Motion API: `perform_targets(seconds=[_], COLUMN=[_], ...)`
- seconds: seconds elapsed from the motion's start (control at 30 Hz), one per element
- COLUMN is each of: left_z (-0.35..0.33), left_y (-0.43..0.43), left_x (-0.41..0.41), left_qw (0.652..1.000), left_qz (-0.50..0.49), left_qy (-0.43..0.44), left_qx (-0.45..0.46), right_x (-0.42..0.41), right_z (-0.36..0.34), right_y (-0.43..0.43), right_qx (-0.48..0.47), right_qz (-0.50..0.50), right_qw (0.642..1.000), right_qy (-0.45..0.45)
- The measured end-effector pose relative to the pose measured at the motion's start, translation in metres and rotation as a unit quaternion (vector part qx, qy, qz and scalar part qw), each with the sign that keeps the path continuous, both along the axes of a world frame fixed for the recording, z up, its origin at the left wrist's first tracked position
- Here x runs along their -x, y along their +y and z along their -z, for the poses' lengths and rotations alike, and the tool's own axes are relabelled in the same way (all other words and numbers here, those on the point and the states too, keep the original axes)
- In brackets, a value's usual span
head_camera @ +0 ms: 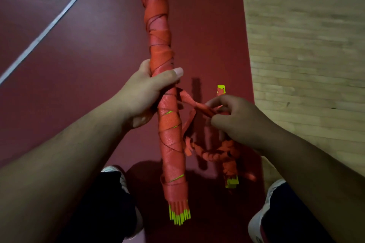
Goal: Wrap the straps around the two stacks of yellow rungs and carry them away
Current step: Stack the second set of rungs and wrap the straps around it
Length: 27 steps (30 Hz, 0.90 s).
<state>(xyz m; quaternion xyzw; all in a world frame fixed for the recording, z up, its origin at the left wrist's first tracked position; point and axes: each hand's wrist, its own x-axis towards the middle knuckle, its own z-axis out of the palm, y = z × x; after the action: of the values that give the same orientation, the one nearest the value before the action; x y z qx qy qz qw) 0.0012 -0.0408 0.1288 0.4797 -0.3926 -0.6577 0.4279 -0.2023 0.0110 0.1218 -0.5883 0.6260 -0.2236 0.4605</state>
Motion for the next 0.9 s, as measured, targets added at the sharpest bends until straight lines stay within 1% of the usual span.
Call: perform_targets(seconds=[0.07,0.17,0.23,0.27,0.3,0.33,0.4,0.47,0.5,0.53,0.63,0.67,0.7,0.73,0.77,0.8,0.83,0.87,0.9], left_z=[0.001,0.0,-0.003,-0.007,-0.009,-0.015,-0.023,-0.034,-0.043,-0.048,-0.091,-0.107,-0.128,-0.144,-0.165,-0.183,-0.2,-0.218,-0.233], left_y=[-0.003,-0.005,-0.005,-0.005,-0.004,-0.002,0.002,0.007,0.008,0.008,0.011,0.012,0.014,0.016,0.018,0.021,0.024,0.027,0.029], left_x=[-0.003,-0.004,-0.004,-0.003,-0.002,-0.002,0.0,0.002,0.002,0.001,0.001,0.002,0.004,0.005,0.005,0.005,0.005,0.005,0.005], left_qw=[1.0,0.998,0.997,0.997,0.997,0.997,0.997,0.996,0.995,0.994,0.989,0.986,0.983,0.98,0.976,0.971,0.967,0.961,0.957], left_qz=[-0.002,-0.031,-0.038,-0.037,-0.036,-0.039,-0.037,-0.038,-0.037,-0.034,-0.024,-0.021,-0.018,-0.017,-0.021,-0.027,-0.037,-0.05,-0.062], left_qy=[-0.016,-0.046,-0.05,-0.047,-0.045,-0.044,-0.046,-0.052,-0.06,-0.07,-0.081,-0.082,-0.083,-0.085,-0.087,-0.091,-0.095,-0.094,-0.088], left_qx=[0.009,0.031,0.04,0.043,0.042,0.048,0.054,0.064,0.075,0.081,0.124,0.142,0.164,0.18,0.201,0.219,0.235,0.254,0.27], right_x=[0.002,0.001,-0.004,-0.006,-0.007,-0.006,-0.003,0.004,0.008,0.011,0.022,0.023,0.024,0.025,0.024,0.025,0.025,0.024,0.023], right_z=[0.002,0.009,0.015,0.015,0.018,0.014,0.005,-0.008,-0.02,-0.027,-0.075,-0.091,-0.114,-0.128,-0.149,-0.167,-0.187,-0.206,-0.22], right_y=[0.0,0.0,0.002,0.003,0.005,0.005,0.004,-0.001,-0.004,-0.007,-0.016,-0.02,-0.024,-0.032,-0.038,-0.045,-0.05,-0.052,-0.052], right_qx=[0.005,0.006,-0.03,-0.038,-0.031,-0.018,-0.003,-0.001,0.001,-0.009,-0.037,-0.055,-0.052,-0.015,0.073,0.182,0.28,0.354,0.399], right_qz=[-0.016,-0.089,-0.102,-0.114,-0.136,-0.167,-0.212,-0.227,-0.23,-0.236,-0.221,-0.215,-0.2,-0.171,-0.123,-0.046,0.044,0.115,0.148], right_qw=[1.0,0.991,0.991,0.989,0.983,0.971,0.934,0.903,0.893,0.892,0.913,0.912,0.909,0.908,0.903,0.896,0.889,0.88,0.875], right_qy=[0.019,0.099,0.084,0.09,0.119,0.172,0.288,0.366,0.387,0.384,0.341,0.345,0.362,0.382,0.404,0.403,0.358,0.294,0.231])
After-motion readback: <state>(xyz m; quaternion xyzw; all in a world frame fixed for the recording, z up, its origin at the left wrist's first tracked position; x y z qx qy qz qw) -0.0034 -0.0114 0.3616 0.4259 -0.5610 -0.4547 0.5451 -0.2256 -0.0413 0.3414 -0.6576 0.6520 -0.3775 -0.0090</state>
